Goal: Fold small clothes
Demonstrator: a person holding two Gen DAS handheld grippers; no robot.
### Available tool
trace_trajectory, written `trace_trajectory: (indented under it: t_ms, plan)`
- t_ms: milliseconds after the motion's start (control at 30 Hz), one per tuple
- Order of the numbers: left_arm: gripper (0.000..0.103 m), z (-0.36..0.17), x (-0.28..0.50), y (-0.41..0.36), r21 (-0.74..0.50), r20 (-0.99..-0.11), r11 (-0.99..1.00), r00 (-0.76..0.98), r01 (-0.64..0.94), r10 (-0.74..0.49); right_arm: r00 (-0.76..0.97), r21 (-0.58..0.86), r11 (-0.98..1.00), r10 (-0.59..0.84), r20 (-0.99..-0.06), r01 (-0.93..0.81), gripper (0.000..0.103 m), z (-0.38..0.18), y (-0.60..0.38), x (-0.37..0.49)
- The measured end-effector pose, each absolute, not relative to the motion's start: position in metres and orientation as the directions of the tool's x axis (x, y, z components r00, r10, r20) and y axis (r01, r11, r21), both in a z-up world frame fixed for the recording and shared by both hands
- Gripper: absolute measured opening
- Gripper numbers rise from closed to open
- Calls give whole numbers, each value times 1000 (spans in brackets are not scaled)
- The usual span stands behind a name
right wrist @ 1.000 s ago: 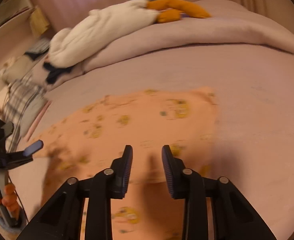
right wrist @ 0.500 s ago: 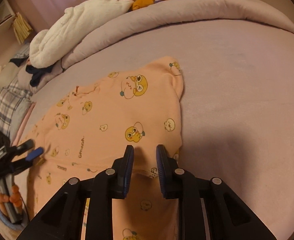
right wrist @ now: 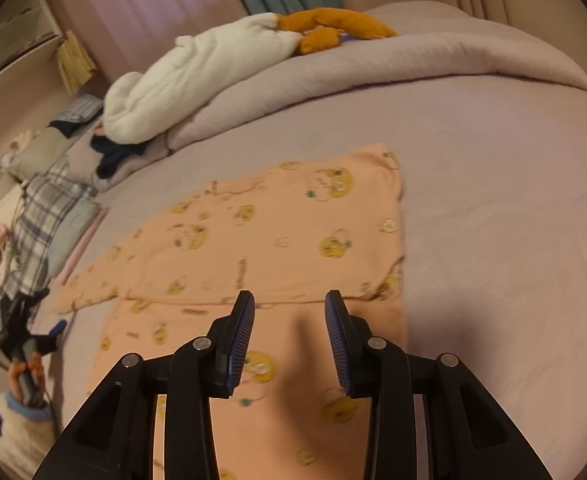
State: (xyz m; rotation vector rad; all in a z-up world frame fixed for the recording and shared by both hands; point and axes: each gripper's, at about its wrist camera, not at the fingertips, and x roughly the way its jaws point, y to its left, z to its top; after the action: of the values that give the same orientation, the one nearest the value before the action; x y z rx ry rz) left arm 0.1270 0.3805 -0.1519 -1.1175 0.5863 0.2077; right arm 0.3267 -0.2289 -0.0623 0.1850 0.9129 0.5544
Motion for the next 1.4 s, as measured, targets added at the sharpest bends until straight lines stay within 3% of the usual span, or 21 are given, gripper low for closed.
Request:
trace_trajectory:
  t_ms: [167, 300, 400, 567, 633, 867, 1100, 1400]
  plan:
    - [92, -156, 123, 419, -828, -492, 350, 867, -438, -79, 486, 390, 826, 558, -672, -407, 36, -54, -217, 321]
    - [90, -153, 144, 426, -809, -516, 372, 853, -454, -80, 488, 376, 821, 561, -668, -429, 36, -50, -206, 320]
    - [78, -156, 152, 433, -776, -551, 394, 834, -493, -43, 482, 378, 819, 563, -672, -431, 36, -52, -201, 319]
    - [23, -166, 157, 436, -733, -609, 396, 793, -554, -18, 472, 381, 822, 559, -682, -424, 36, -59, -200, 317]
    - [16, -164, 160, 430, -726, -617, 409, 786, -553, -34, 475, 381, 827, 553, -684, -414, 36, -60, -204, 315]
    - [14, -103, 186, 374, -705, -561, 559, 826, -437, -62, 495, 426, 819, 572, -654, -384, 36, -59, -230, 310]
    - [14, -36, 240, 245, -640, -524, 741, 821, -203, -228, 505, 488, 800, 600, -621, -350, 36, -62, -261, 310]
    - [14, -46, 302, 46, -554, -595, 831, 675, 50, -437, 500, 543, 782, 618, -607, -306, 36, -73, -285, 322]
